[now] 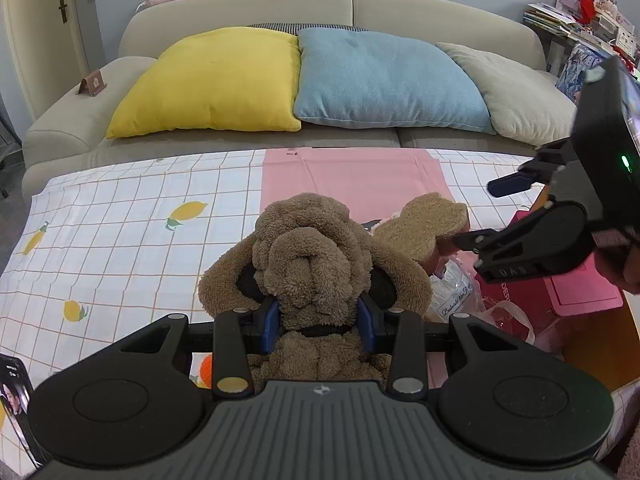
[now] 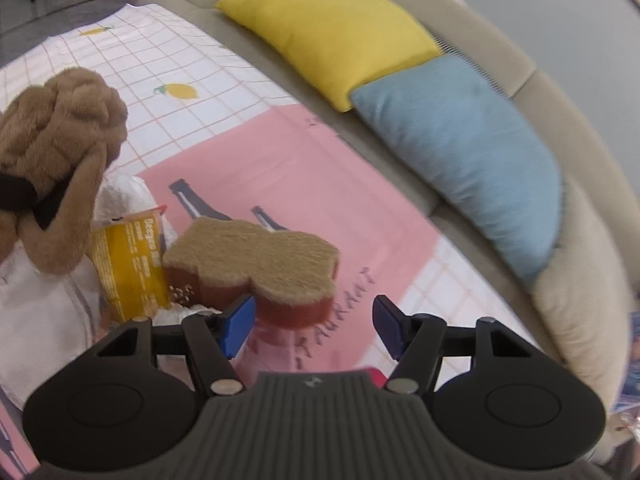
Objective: Organize soft objects
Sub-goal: 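Grasp the brown sponge with the right gripper and lift it, then carry the plush dog and sponge into the white box and release both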
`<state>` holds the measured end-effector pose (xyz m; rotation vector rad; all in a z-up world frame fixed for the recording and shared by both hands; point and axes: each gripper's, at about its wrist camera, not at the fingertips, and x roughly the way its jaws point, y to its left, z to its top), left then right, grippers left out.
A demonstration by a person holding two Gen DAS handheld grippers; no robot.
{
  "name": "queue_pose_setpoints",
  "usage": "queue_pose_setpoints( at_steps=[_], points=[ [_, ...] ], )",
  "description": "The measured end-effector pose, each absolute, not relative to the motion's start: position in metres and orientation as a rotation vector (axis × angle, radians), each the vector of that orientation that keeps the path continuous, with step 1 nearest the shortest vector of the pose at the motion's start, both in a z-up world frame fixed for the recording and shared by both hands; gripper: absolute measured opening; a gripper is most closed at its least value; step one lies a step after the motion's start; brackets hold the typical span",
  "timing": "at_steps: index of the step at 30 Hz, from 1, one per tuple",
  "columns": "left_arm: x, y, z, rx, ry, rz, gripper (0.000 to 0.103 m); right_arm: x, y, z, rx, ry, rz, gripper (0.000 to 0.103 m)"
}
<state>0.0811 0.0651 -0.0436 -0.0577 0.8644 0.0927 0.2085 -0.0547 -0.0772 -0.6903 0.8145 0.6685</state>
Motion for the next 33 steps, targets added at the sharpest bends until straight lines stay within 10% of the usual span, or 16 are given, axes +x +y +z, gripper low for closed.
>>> queue_pose_setpoints(
  at_steps=[33],
  points=[
    [0.067, 0.058, -0.008, -0.081, 0.792, 0.134, 0.044, 0.175, -0.095, -0.011, -0.39, 0.747, 0.57, 0.043]
  ],
)
